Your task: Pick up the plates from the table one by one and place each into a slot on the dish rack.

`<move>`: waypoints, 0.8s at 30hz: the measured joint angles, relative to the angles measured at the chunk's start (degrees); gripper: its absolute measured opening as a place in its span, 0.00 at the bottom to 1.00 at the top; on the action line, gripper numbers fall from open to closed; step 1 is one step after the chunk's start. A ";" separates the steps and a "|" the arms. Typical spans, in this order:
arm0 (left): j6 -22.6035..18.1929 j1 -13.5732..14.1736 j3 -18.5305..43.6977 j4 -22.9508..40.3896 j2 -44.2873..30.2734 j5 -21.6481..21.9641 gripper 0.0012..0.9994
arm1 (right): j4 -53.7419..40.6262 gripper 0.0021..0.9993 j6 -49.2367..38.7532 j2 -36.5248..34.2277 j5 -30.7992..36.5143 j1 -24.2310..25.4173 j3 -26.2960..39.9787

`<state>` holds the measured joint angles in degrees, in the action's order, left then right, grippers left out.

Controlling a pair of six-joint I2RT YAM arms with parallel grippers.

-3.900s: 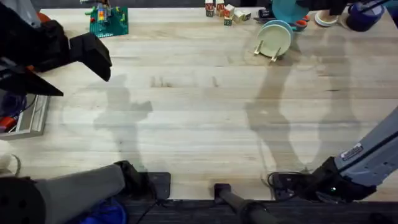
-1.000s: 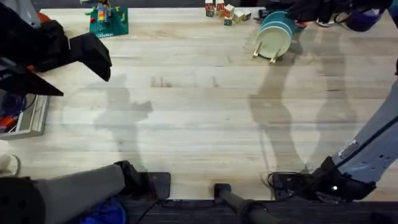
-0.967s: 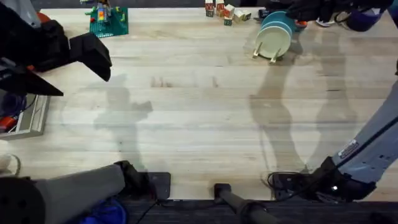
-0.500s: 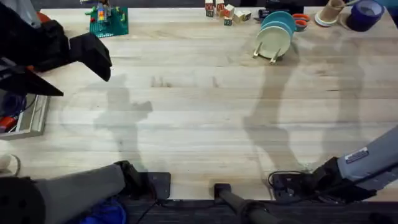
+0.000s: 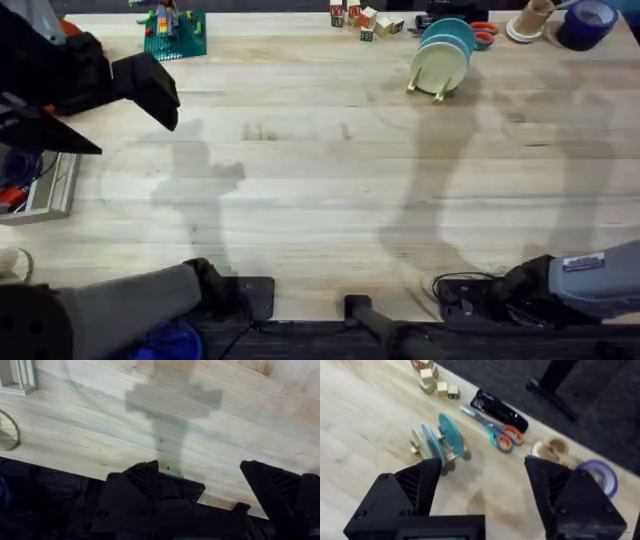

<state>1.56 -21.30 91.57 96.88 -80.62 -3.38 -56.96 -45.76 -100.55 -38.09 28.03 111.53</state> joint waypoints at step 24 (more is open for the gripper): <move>0.00 0.00 0.00 0.00 0.00 0.00 1.00 | 1.33 1.00 32.43 5.98 33.04 -21.43 0.07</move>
<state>1.56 -21.30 91.57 96.88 -80.62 -3.38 -55.63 -13.33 -94.56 -5.05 6.60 111.59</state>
